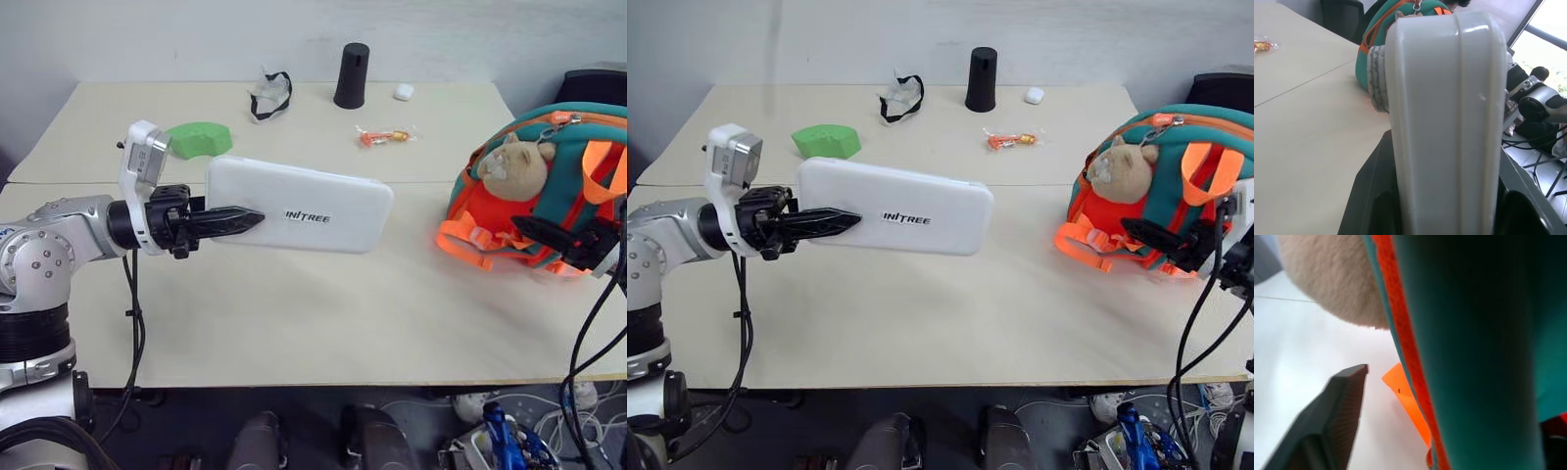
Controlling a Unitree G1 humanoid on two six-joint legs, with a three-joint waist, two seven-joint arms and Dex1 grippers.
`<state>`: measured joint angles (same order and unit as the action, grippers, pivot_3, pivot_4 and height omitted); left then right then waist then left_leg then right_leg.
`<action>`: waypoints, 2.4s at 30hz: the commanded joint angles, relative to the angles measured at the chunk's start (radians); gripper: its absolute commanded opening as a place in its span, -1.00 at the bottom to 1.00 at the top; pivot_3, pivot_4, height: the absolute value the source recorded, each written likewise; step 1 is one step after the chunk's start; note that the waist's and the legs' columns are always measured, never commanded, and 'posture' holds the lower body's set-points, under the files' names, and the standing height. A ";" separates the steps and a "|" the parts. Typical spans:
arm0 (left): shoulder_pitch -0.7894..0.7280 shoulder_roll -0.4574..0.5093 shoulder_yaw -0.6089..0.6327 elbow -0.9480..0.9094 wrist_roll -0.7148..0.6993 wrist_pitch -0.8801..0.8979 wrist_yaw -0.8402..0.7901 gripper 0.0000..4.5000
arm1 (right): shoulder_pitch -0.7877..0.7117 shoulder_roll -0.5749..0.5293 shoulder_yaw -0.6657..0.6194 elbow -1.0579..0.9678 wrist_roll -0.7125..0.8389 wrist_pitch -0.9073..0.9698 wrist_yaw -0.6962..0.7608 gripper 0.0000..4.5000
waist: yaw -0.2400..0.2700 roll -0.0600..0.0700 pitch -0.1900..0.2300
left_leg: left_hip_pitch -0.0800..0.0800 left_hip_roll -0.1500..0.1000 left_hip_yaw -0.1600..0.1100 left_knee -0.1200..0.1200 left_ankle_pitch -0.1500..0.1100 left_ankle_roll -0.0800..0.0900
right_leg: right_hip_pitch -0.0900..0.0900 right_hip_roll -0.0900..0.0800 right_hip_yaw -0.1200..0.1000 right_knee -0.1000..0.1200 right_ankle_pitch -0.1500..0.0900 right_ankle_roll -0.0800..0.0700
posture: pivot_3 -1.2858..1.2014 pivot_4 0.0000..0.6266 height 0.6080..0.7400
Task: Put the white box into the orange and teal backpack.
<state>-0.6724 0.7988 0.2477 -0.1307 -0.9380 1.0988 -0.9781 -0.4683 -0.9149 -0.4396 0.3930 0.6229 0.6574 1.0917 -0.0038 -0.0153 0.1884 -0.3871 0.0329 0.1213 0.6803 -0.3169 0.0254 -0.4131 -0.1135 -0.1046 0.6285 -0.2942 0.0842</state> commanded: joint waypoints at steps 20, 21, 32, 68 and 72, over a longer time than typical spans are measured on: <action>-0.247 -0.100 -0.127 0.323 0.211 -0.249 -0.050 -0.37 | 0.315 -0.055 -0.126 -0.806 0.531 0.373 0.101 -1.00 | 0.012 0.000 0.000 | -0.001 -0.001 0.000 0.000 -0.001 0.002 | 0.000 0.001 -0.001 -0.001 0.001 0.001 | 0.03 -0.52 1.00; -0.256 -0.108 -0.139 0.330 0.221 -0.259 -0.061 -0.37 | 0.327 -0.058 -0.142 -0.837 0.571 0.388 0.089 -1.00 | 0.013 0.000 0.000 | -0.001 -0.001 0.000 0.000 -0.001 0.002 | 0.000 0.000 -0.001 -0.001 0.001 0.001 | 0.03 -0.52 1.00; -0.275 -0.142 -0.191 0.300 0.225 -0.262 -0.181 -0.37 | 0.513 -0.098 -0.239 -1.005 0.781 0.429 0.040 -1.00 | 0.027 -0.001 0.001 | -0.002 -0.001 -0.001 0.000 -0.001 0.003 | 0.000 -0.001 -0.001 -0.002 0.000 0.001 | 0.03 -0.52 1.00; -0.327 -0.543 -0.454 0.365 0.573 -0.757 -0.192 -0.37 | 0.563 -0.118 -0.163 -0.971 0.652 0.322 0.102 -1.00 | 0.032 -0.002 0.001 | -0.003 -0.003 -0.002 0.002 -0.002 0.007 | 0.002 0.000 -0.002 -0.003 0.002 0.003 | 0.03 -0.52 1.00; -0.328 -0.611 -0.475 0.380 0.618 -0.784 -0.131 -0.37 | 0.571 -0.122 -0.168 -0.981 0.664 0.322 0.105 -1.00 | 0.028 -0.002 0.001 | -0.002 -0.003 -0.002 0.002 -0.002 0.007 | 0.002 -0.001 -0.002 -0.003 0.002 0.003 | 0.03 -0.52 1.00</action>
<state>-0.9892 0.2045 -0.2264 0.2567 -0.3290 0.3441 -1.1373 0.0996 -1.0177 -0.5945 -0.5526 1.2608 0.9842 1.1799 0.0238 -0.0174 0.1897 -0.3891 0.0304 0.1191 0.6826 -0.3186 0.0325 -0.4112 -0.1144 -0.1065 0.6258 -0.2925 0.0874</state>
